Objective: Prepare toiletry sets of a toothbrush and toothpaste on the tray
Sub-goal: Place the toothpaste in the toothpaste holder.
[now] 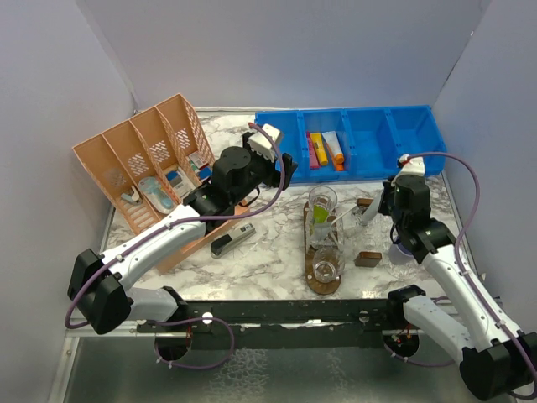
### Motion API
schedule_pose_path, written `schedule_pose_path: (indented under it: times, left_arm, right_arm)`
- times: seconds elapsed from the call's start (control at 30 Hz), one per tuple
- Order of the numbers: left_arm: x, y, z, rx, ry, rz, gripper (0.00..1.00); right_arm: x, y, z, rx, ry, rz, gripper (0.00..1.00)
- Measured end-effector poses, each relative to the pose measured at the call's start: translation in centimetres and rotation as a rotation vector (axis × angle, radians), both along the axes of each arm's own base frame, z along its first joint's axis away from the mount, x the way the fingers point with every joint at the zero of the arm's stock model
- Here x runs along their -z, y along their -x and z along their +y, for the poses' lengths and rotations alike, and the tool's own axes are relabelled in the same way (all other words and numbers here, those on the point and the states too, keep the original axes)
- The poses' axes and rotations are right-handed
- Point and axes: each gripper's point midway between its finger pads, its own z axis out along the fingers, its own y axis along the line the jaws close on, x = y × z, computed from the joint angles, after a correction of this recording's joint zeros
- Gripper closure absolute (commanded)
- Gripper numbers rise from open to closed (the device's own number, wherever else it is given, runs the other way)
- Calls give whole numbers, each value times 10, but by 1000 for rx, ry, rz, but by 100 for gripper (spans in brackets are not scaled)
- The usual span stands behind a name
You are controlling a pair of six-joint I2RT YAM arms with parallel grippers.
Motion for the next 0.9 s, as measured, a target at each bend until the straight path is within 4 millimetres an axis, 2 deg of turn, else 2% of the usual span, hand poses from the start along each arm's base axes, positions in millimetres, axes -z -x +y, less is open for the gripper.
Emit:
schedule_pose_path:
  times: [0.23, 0.33, 0.4, 0.57, 0.7, 0.77, 0.9]
  left_arm:
    - [0, 0, 0, 0, 3, 3, 22]
    - [0, -1, 1, -3, 6, 5, 22]
    - [0, -1, 1, -5, 7, 6, 22]
    - [0, -1, 1, -4, 11, 9, 22]
    - [0, -1, 1, -4, 14, 11, 22]
    - [0, -1, 1, -4, 15, 12, 22]
    - [0, -1, 1, -3, 18, 15, 22]
  right_arm:
    - [3, -4, -1, 19, -5, -2, 99]
    - [4, -5, -1, 23, -8, -1, 95]
    - [5, -5, -1, 25, -10, -1, 89]
    - [3, -6, -1, 26, -13, -9, 66]
    - [0, -5, -1, 26, -15, -15, 56]
    - [-8, -5, -1, 26, -19, -29, 52]
    - [-48, -3, 1, 12, -47, -113, 50]
